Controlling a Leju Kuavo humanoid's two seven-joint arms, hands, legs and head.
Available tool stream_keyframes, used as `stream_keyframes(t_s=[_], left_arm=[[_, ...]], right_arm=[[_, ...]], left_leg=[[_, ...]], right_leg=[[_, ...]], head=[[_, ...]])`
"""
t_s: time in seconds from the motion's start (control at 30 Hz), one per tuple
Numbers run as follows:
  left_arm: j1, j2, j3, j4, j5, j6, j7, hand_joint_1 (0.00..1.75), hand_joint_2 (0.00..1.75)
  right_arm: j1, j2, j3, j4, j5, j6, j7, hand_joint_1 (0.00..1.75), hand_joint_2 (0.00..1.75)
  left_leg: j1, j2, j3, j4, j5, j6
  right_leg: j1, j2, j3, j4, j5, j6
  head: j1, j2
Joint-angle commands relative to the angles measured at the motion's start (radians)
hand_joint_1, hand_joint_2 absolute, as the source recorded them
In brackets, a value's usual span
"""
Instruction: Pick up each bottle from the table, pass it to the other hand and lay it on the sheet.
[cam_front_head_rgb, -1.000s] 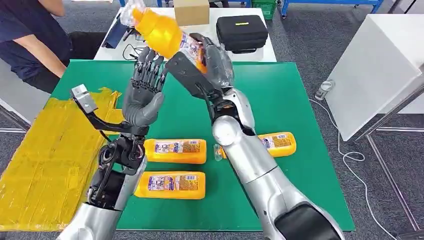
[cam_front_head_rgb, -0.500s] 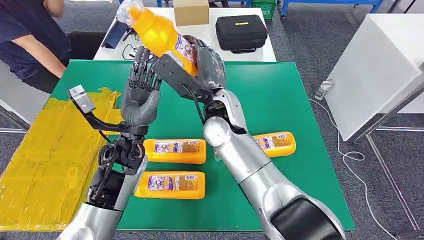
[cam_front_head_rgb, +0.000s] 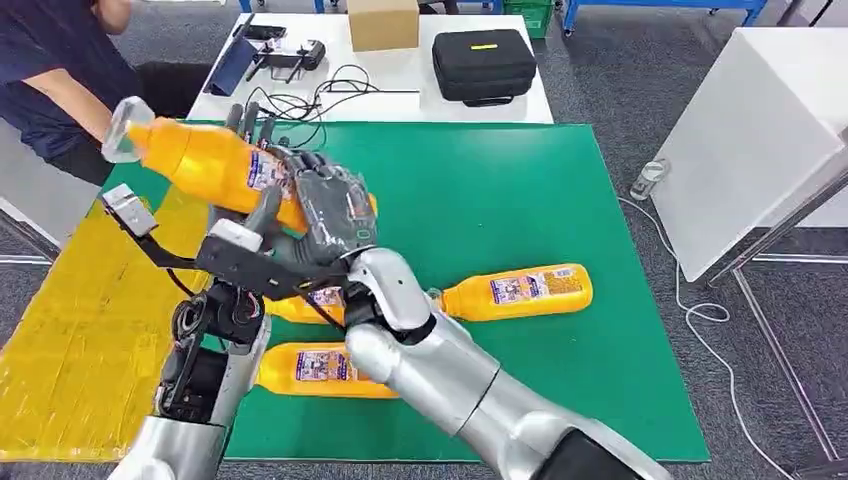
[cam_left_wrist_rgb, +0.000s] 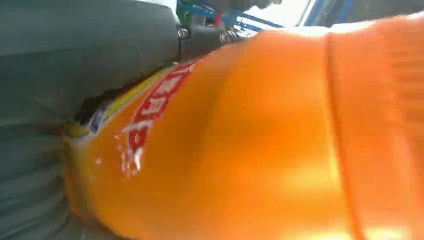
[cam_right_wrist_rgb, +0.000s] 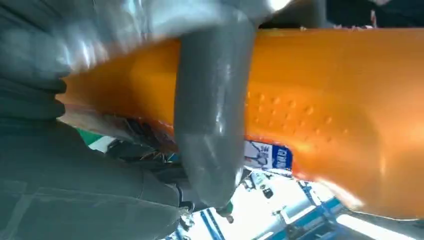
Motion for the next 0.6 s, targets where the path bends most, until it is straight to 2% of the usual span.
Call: stream_keyframes(t_s=[0.03,0.4,0.6], left_arm=[[-0.055,0.037,-0.007,0.036,-0.011,0.01,-0.004,0.0,1.75],[-0.04,0.045,0.004,0.022,-0.01,0.012,-0.014,0.0,1.75],[-0.024,0.052,0.003,-0.001,-0.012,0.013,-0.031,0.0,1.75]], right_arm=[[0.063,-0.009,0.253,-0.049,0.005,0.058,-0.045,1.75,1.75],[0.069,-0.009,0.291,-0.058,-0.01,0.068,-0.055,1.75,1.75],[0.063,-0.009,0.318,-0.022,-0.069,0.088,-0.086,1.75,1.75]], left_leg=[[0.001,0.001,0.002,-0.001,-0.001,-0.001],[0.001,-0.001,0.001,0.0,0.0,-0.001],[0.001,-0.001,0.003,-0.001,-0.001,-0.002]], right_leg=[[0.001,0.0,0.002,-0.001,0.0,0.0],[0.0,-0.002,0.002,-0.001,-0.001,0.0],[0.001,-0.003,0.004,-0.002,-0.001,0.0]], head=[[0.0,0.0],[0.0,0.0],[0.0,0.0]])
